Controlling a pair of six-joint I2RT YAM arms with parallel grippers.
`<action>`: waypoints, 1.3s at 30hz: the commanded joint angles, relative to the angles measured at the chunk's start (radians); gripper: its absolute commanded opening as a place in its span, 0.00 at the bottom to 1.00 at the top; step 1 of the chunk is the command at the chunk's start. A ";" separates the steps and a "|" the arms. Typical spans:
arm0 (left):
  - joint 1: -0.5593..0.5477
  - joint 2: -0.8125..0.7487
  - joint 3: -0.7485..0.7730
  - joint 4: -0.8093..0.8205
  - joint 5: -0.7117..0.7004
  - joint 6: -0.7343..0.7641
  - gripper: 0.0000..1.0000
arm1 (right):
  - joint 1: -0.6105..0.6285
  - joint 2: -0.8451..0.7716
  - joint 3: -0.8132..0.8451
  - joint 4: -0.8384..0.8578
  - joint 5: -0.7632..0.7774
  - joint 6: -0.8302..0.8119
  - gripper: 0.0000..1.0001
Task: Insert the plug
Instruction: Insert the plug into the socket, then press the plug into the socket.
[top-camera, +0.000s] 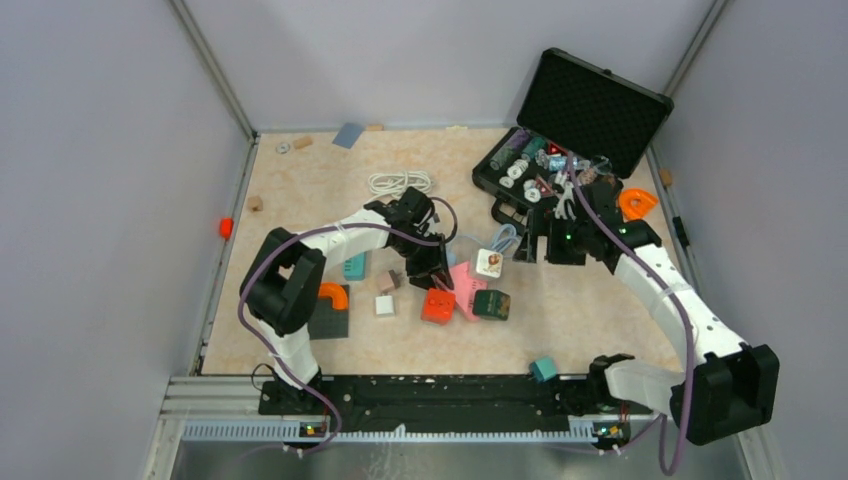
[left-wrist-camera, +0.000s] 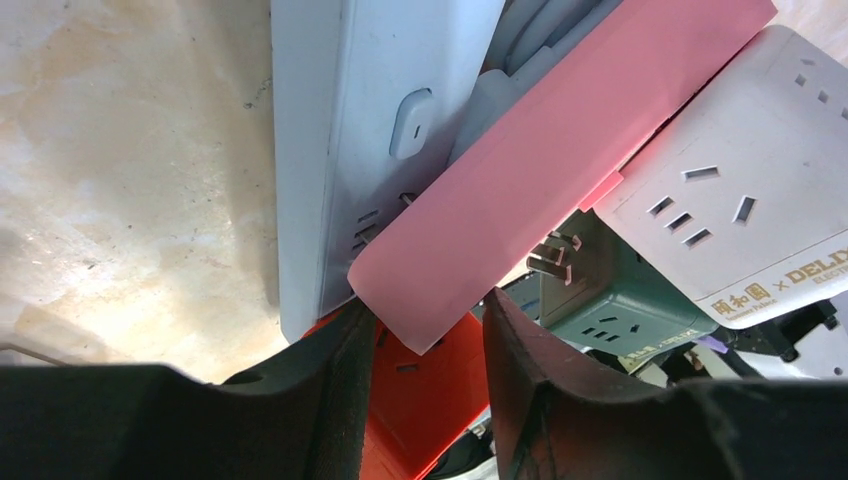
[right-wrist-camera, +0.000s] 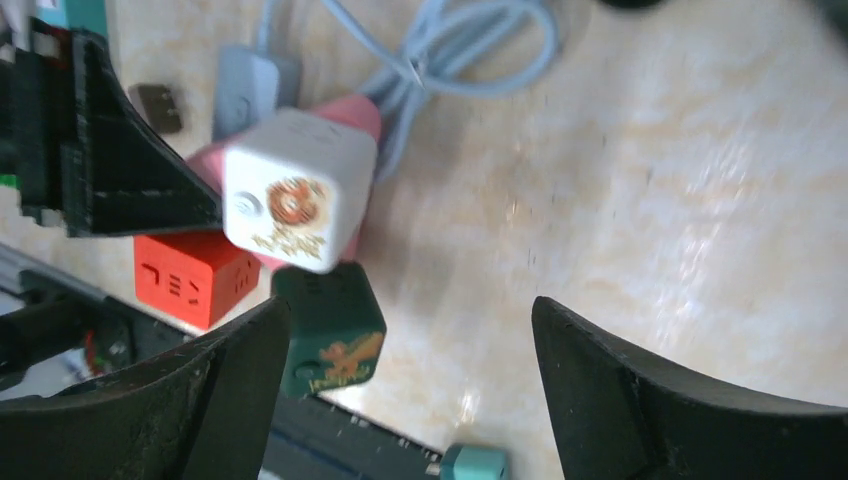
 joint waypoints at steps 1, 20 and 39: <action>0.008 -0.014 0.035 0.069 -0.142 0.033 0.51 | -0.091 -0.016 -0.088 -0.058 -0.261 0.095 0.86; -0.034 -0.210 0.093 0.100 -0.085 -0.008 0.78 | -0.169 -0.047 -0.240 -0.072 -0.293 0.184 0.93; -0.394 -0.009 0.355 -0.247 -0.357 -0.050 0.77 | -0.225 0.037 -0.367 0.007 -0.400 0.191 0.86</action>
